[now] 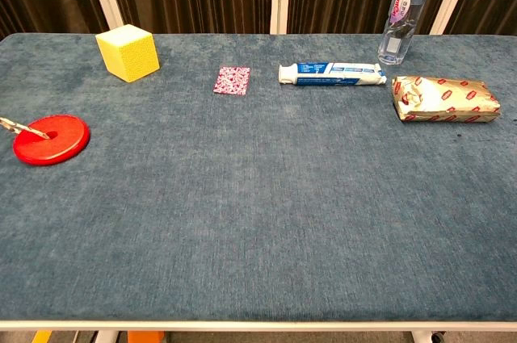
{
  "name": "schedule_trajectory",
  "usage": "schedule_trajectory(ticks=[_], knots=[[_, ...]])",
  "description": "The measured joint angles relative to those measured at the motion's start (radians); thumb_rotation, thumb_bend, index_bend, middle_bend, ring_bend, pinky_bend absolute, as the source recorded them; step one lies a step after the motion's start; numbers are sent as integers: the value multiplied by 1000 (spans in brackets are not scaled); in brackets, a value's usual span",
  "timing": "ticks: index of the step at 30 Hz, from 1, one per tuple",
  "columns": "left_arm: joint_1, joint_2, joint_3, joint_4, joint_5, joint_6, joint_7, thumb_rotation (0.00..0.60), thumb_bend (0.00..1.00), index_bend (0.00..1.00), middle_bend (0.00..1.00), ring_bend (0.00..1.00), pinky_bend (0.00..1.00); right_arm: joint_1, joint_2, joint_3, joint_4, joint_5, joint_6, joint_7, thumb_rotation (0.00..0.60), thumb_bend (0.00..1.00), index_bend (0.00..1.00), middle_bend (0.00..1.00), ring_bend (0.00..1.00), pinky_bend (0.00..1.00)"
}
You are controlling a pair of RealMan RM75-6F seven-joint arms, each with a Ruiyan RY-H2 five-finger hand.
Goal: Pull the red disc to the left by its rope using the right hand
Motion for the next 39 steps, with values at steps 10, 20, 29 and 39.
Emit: schedule_trajectory(ticks=[10,20,29,39], knots=[[-78,-119,16,-64,205,-27,-29,600,377,803,952,740,759,1,-9,0,21,8,-10,19,600,263,0,0,0,0],[-148,-222,69,29,221,-216,0,600,68,66,139,60,322,0,-21,-2,57,18,-24,49,600,263,0,0,0,0],[-171,-60,115,-115,64,-420,121,600,0,38,0,0,238,7,-34,-5,67,11,-29,52,600,263,0,0,0,0],[-6,2,146,-208,135,-101,102,600,0,40,0,0,216,-1,-24,-4,56,3,-8,54,600,263,0,0,0,0]])
